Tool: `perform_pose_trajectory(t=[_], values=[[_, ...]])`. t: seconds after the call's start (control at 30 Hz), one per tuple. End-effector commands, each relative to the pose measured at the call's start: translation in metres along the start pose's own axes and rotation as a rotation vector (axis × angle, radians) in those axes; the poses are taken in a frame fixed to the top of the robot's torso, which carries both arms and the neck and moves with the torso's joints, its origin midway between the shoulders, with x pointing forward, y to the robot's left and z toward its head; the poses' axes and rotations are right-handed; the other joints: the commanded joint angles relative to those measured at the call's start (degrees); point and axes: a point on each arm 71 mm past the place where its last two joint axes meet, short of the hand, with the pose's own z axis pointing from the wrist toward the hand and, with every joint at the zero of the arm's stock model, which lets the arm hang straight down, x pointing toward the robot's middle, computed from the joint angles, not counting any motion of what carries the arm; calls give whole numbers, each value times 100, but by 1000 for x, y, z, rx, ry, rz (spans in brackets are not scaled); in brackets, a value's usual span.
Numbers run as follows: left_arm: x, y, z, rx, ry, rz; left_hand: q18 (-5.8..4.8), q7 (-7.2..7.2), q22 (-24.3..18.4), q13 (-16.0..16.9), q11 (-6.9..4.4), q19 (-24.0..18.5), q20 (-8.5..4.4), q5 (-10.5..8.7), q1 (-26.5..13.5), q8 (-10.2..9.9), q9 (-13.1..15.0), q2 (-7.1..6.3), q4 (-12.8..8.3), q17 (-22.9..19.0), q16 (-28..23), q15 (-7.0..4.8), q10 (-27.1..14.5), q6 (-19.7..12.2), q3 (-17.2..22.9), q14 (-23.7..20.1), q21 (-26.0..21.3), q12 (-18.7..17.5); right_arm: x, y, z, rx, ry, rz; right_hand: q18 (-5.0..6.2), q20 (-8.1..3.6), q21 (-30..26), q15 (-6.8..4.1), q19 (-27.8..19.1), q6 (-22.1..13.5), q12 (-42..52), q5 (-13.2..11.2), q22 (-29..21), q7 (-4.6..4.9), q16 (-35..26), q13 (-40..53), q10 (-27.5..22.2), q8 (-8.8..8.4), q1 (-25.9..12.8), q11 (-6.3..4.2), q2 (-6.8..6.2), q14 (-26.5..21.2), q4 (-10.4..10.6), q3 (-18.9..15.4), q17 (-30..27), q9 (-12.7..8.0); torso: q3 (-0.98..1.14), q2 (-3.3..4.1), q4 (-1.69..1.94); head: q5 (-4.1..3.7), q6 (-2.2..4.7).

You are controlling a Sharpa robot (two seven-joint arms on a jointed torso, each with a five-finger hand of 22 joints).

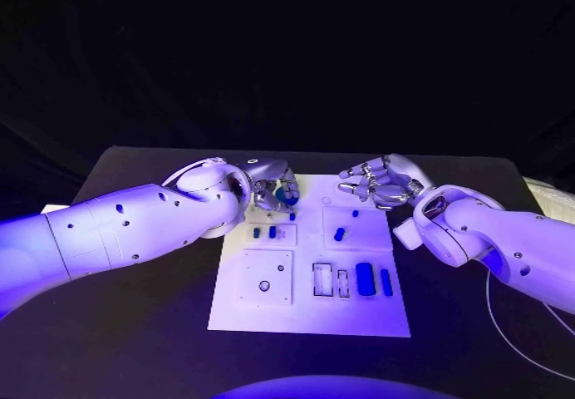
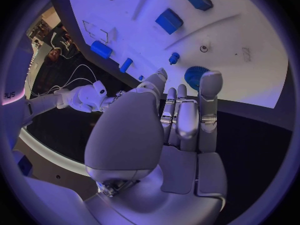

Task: Assemble the parts on the task board

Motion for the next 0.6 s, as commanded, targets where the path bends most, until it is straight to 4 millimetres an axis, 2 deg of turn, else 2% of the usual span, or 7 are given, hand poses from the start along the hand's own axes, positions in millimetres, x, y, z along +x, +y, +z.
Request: perform_pose_trajectory(t=[0.03,0.2,0.43,0.6], values=[[8,-1,2,10,72,101,-70,-1,236,-60,-11,105,-12,-25,-55,-44,-51,-12,0,208,223,-7,60,56,-59,75,340,-39,0,3,0,-33,-18,4,97,12,-38,24,-46,-21,-46,33,-19,11,-41,-25,-48,11,23,-4,47,122,-46,11,-18,2,-1,-3,-4,-26,-3],[13,-3,4,14,92,101,-144,9,573,-135,-24,252,-20,-21,-74,-87,-111,-4,4,475,496,-11,157,133,-67,188,837,-52,-1,3,0,-39,-30,6,101,12,-50,24,-56,-23,-62,40,-36,12,-53,-42,-53,11,34,-3,52,119,-51,15,-29,2,0,-3,5,-46,-13],[15,-4,7,14,93,99,-186,15,799,-215,-45,343,-42,-10,-20,-117,-164,45,-16,587,629,-30,266,230,1,250,1158,-113,-1,3,1,-42,-36,7,104,10,-70,21,-61,-30,-106,50,-56,12,-80,-98,-64,12,100,-6,48,119,-95,30,-46,2,-1,-3,5,-34,-14],[16,-6,9,24,76,89,-223,73,966,-294,-57,405,-49,0,115,-143,-210,95,-70,630,695,-45,457,327,222,290,1393,-193,-2,2,1,-38,-37,6,107,6,-86,16,-63,-32,-135,39,-71,11,-103,-141,-68,14,197,-11,55,120,-158,67,-62,3,2,-5,11,-59,-33]])
